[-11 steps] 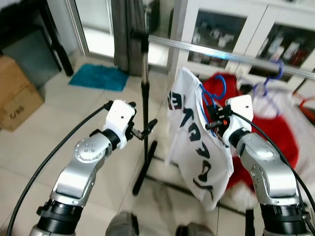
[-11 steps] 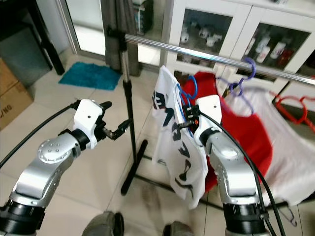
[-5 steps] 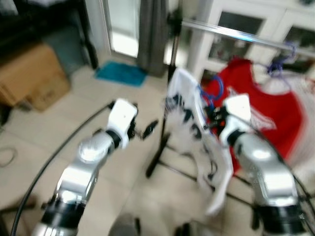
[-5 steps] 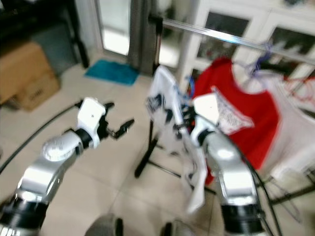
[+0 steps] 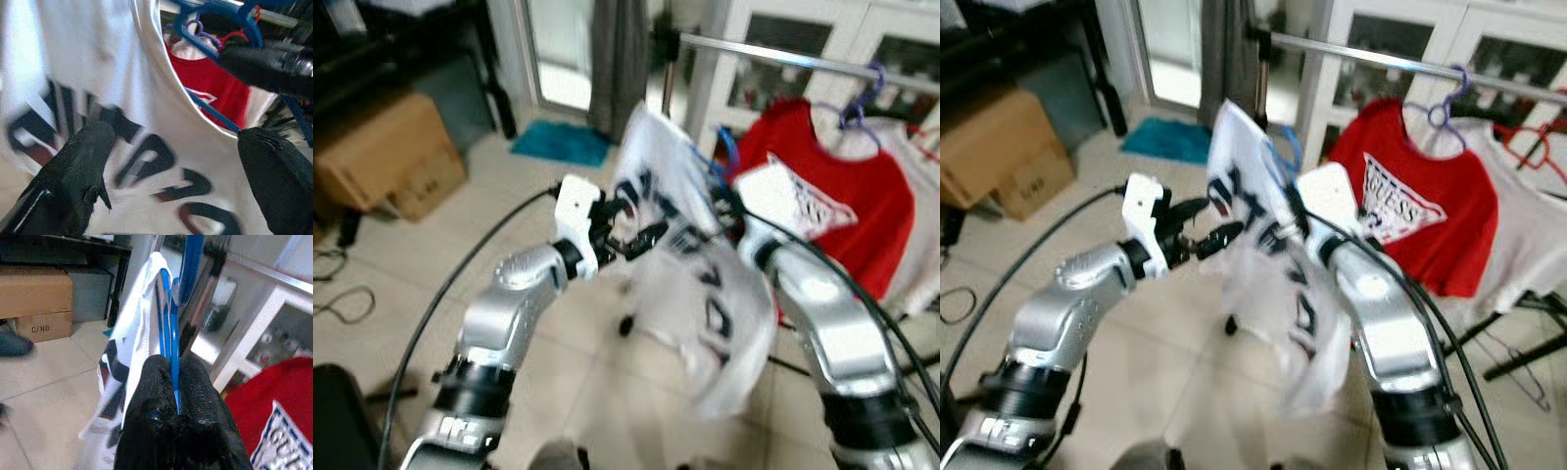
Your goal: Hang hanger
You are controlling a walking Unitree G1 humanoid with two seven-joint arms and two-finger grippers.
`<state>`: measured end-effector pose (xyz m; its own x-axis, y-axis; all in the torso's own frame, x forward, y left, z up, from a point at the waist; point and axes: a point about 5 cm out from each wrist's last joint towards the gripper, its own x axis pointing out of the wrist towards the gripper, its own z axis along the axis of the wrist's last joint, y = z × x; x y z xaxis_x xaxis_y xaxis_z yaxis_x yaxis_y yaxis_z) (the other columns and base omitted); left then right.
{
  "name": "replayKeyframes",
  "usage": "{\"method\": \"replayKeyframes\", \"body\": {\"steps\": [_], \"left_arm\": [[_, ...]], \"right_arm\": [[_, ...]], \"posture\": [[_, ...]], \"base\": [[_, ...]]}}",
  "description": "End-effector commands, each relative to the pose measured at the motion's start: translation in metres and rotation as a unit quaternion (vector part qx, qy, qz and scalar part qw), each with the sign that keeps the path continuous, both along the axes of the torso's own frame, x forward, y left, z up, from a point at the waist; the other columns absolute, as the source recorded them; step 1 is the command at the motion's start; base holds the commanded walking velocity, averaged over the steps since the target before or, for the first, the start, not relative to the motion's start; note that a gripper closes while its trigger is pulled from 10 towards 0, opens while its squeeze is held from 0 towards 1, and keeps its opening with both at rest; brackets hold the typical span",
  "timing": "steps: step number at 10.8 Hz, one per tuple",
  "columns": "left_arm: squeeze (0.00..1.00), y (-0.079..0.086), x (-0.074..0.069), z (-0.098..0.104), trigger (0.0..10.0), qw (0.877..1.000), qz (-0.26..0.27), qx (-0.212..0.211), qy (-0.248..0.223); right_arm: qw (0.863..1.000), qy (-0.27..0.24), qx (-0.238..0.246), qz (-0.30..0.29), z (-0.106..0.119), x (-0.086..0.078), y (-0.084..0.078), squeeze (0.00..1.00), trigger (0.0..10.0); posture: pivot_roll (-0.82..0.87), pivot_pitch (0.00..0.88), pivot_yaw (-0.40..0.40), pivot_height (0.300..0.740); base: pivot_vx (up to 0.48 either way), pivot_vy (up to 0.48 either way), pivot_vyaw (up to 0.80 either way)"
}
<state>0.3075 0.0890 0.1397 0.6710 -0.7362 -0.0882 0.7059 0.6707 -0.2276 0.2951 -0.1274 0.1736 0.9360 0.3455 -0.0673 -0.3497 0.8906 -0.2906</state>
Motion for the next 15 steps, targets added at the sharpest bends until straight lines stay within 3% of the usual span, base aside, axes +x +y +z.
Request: {"method": "replayKeyframes", "body": {"steps": [1,2,4,7,8,9,15], "left_arm": [[0.89,-0.005,0.006,0.004,10.0,1.000,-0.011,-0.008,0.010],[0.03,-0.007,0.010,0.005,10.0,0.999,-0.014,-0.026,0.017],[0.00,-0.015,0.018,0.013,10.0,0.996,-0.044,-0.076,0.030],[0.00,-0.015,0.037,0.011,10.0,0.997,-0.009,-0.072,0.038],[0.00,-0.014,0.045,0.008,3.0,0.997,0.014,-0.066,0.048],[0.00,-0.014,0.048,0.004,0.0,0.997,0.021,-0.057,0.054],[0.00,-0.017,0.057,0.006,0.0,0.998,0.005,-0.057,0.031]], "right_arm": [[0.999,-0.046,-0.012,0.008,0.018,0.000,0.003,0.00,0.0],[0.998,-0.058,-0.027,0.018,0.021,-0.001,0.007,0.00,0.0],[0.993,-0.083,-0.080,0.039,0.025,-0.003,0.015,0.00,0.0],[0.986,-0.106,-0.118,0.058,0.030,-0.005,0.023,0.00,0.0],[0.983,-0.113,-0.127,0.065,0.032,-0.006,0.026,0.00,0.0],[0.982,-0.116,-0.130,0.068,0.032,-0.007,0.026,0.00,0.0],[0.980,-0.118,-0.138,0.082,0.033,-0.009,0.030,0.00,0.0]], "posture": [[-0.08,0.000,-0.007,0.740],[-0.08,0.000,0.005,0.740],[-0.09,0.000,0.011,0.740],[-0.09,0.000,0.015,0.740],[-0.09,0.000,0.016,0.740],[-0.09,0.000,0.022,0.740],[-0.10,0.000,0.030,0.740]], "base": [[0.000,0.000,0.00],[0.000,0.000,0.00],[0.000,0.000,0.00],[0.000,0.000,0.00],[0.000,0.000,0.00],[0.000,0.000,0.00],[0.000,0.000,0.00]]}}
